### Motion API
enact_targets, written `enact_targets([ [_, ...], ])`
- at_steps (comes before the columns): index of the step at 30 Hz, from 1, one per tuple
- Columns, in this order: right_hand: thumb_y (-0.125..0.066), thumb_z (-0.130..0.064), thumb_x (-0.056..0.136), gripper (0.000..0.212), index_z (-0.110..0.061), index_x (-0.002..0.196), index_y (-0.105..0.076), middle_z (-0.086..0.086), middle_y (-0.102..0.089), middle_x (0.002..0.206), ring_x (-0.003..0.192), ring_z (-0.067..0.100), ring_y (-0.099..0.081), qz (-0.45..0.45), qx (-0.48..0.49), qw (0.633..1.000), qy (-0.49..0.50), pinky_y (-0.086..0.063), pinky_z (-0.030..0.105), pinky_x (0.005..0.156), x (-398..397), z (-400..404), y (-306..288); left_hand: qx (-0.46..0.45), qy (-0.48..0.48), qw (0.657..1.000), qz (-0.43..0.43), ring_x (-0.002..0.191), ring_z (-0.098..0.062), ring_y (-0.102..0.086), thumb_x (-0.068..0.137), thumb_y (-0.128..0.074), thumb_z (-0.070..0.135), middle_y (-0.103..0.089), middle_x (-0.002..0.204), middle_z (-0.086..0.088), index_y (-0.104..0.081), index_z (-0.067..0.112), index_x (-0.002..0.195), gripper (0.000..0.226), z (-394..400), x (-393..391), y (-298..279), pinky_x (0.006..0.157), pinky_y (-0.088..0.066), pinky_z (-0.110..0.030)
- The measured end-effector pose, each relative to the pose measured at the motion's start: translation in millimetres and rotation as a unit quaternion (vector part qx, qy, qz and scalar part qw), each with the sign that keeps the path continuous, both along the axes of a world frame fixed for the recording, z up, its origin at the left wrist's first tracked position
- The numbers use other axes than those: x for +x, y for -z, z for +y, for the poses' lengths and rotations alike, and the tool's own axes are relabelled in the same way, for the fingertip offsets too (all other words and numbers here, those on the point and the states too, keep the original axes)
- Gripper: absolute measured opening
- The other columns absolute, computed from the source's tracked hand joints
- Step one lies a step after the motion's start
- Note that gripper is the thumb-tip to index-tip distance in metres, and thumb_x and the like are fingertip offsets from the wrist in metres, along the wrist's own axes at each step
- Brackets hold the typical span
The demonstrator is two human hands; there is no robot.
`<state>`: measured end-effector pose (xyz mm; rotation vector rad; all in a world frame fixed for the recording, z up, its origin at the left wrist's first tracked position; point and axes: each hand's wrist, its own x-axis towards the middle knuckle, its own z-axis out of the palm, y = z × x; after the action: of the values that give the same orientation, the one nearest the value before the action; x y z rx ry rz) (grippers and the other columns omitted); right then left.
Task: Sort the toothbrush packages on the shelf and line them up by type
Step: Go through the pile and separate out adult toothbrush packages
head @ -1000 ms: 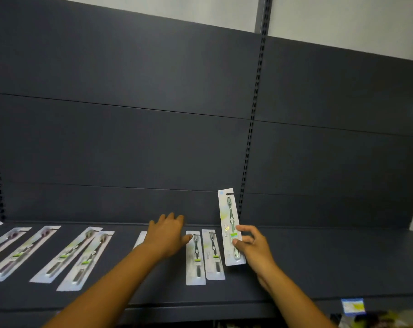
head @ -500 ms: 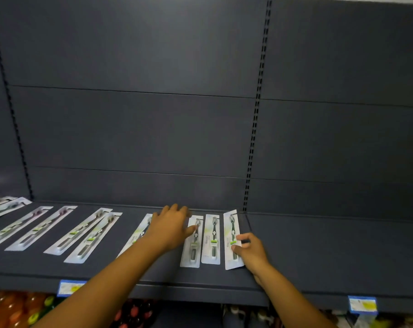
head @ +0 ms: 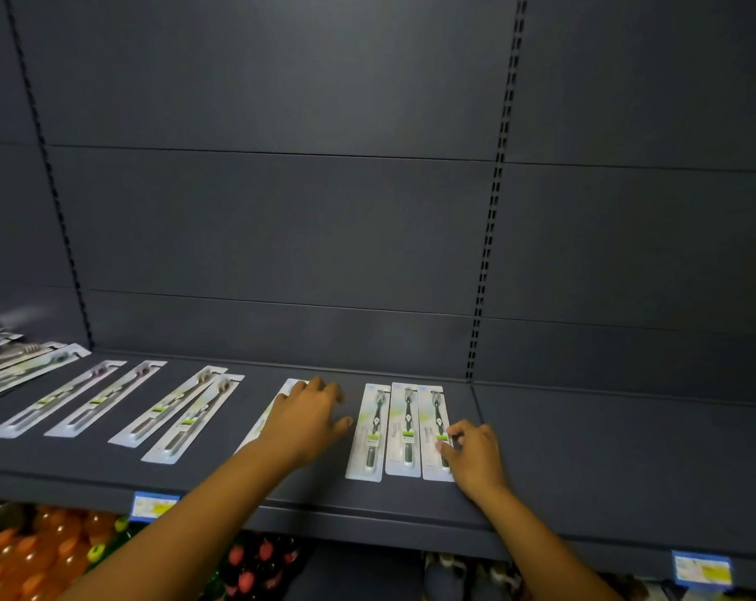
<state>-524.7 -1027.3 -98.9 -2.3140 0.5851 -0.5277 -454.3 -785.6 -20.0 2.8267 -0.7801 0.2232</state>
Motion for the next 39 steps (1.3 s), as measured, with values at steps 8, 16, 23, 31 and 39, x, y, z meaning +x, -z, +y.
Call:
enact_targets([
  [8,-0.068,-0.030,0.087,0.046,-0.024,0.127,-0.047,0.000,-0.048,0.129,0.117,0.019,-0.048,0.080,-0.166,0.963,-0.196,-0.045,0.032,0.096,15.0,56.7,-54.1,0.006,-0.004,0.999,0.045,0.117,-0.022,-0.054,0.091,-0.057,0.048,-0.051,0.135,-0.002,-0.050,0.026,0.131,0.046,79.0,22.5,-5.7,0.095,-0.048,-0.035],
  [16,-0.071,-0.047,0.081,0.064,-0.017,0.132,-0.045,0.007,-0.048,0.131,0.124,0.026,-0.046,0.140,-0.236,0.910,-0.311,-0.043,0.037,0.100,72.7,215.2,-96.6,0.014,-0.087,0.995,0.037,0.112,-0.022,-0.056,0.090,-0.059,0.049,-0.052,0.128,0.000,-0.051,0.026,0.128,0.045,262.3,32.5,-28.0,0.091,-0.049,-0.036],
  [23,-0.072,-0.053,0.078,0.070,-0.018,0.132,-0.046,0.006,-0.048,0.136,0.122,0.024,-0.049,0.088,-0.250,0.876,-0.402,-0.045,0.039,0.099,118.3,401.9,-118.5,-0.009,-0.223,0.975,0.018,0.114,-0.021,-0.054,0.088,-0.061,0.047,-0.050,0.128,0.000,-0.051,0.027,0.126,0.045,468.8,8.0,-41.4,0.090,-0.050,-0.039],
  [31,-0.072,-0.052,0.079,0.069,-0.017,0.133,-0.046,0.005,-0.048,0.137,0.122,0.022,-0.049,0.076,-0.266,0.837,-0.471,-0.045,0.036,0.099,167.4,564.4,-132.6,-0.009,-0.322,0.947,0.001,0.109,-0.024,-0.055,0.087,-0.061,0.048,-0.052,0.125,-0.004,-0.051,0.023,0.120,0.043,625.9,-3.9,-39.8,0.091,-0.050,-0.040],
  [39,-0.072,-0.053,0.076,0.063,-0.022,0.125,-0.048,0.002,-0.052,0.131,0.112,0.018,-0.052,0.069,-0.260,0.823,-0.501,-0.046,0.032,0.094,253.0,657.1,-124.8,-0.028,-0.340,0.940,-0.009,0.107,-0.020,-0.054,0.089,-0.059,0.046,-0.051,0.123,-0.003,-0.048,0.022,0.129,0.048,699.8,55.6,-30.8,0.088,-0.048,-0.032],
])
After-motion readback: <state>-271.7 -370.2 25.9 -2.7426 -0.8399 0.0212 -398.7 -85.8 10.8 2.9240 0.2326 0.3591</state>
